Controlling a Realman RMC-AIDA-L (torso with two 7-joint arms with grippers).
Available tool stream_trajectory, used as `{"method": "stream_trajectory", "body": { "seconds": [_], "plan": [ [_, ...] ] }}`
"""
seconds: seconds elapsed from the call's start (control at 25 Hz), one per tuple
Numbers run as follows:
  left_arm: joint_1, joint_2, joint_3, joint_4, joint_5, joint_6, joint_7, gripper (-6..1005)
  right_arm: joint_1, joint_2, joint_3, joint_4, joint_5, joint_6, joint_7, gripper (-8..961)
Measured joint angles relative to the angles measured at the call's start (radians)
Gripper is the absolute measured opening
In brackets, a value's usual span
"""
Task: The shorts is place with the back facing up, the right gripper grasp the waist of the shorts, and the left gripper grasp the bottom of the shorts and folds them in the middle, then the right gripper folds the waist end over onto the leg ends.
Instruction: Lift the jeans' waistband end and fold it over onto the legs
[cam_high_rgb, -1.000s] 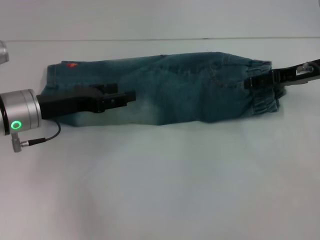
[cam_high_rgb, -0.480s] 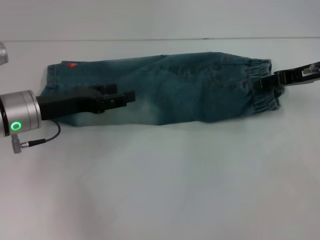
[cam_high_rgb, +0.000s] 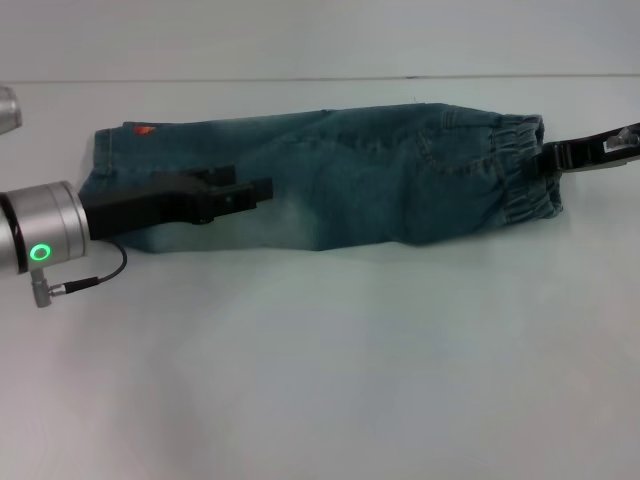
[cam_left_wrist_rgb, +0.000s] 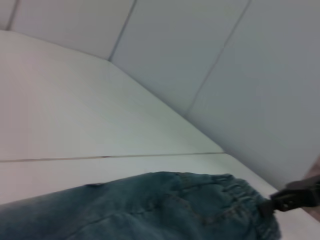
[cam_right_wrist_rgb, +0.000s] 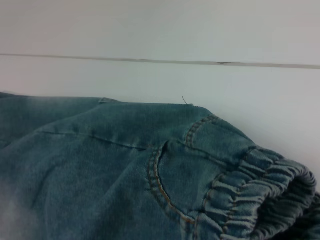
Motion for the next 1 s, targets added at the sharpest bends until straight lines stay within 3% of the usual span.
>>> {"method": "stream_trajectory", "body": {
  "seconds": [0.04, 0.28, 0.52, 0.56, 0.64, 0.76, 0.8, 1.0],
  "plan": [
    [0.0, -0.005, 0.0, 0.0, -0.001, -0.015, 0.0, 709, 0.0, 0.0, 0.001, 0.0, 0.0, 0.0, -0.001, 153],
    [-0.016, -0.033, 0.006, -0.003, -0.005, -0.122, 0.013, 689, -0.006, -0.013, 0.004, 0.0, 0.035, -0.003, -0.003, 126],
    [-0.063, -0.038, 0.004, -0.114, -0.141, -0.227, 0.16, 669, -0.025, -0.043, 0.04, 0.0, 0.121, -0.081, -0.028, 104],
    [-0.073, -0.04, 0.002, -0.143, -0.194, -0.241, 0.223, 666, -0.027, -0.048, 0.054, 0.0, 0.133, -0.104, -0.034, 104],
    [-0.093, -0.043, -0.001, -0.21, -0.305, -0.264, 0.353, 458, -0.031, -0.057, 0.081, -0.003, 0.165, -0.151, -0.043, 104],
    [-0.134, -0.046, -0.002, -0.352, -0.524, -0.293, 0.655, 342, -0.037, -0.065, 0.117, -0.018, 0.221, -0.24, -0.065, 104],
    [-0.158, -0.046, -0.002, -0.436, -0.628, -0.311, 0.839, 303, -0.038, -0.067, 0.127, -0.024, 0.241, -0.271, -0.072, 104],
    [-0.237, -0.047, -0.008, -0.662, -0.827, -0.367, 1.323, 106, -0.046, -0.072, 0.173, -0.058, 0.348, -0.415, -0.083, 104]
  ]
}}
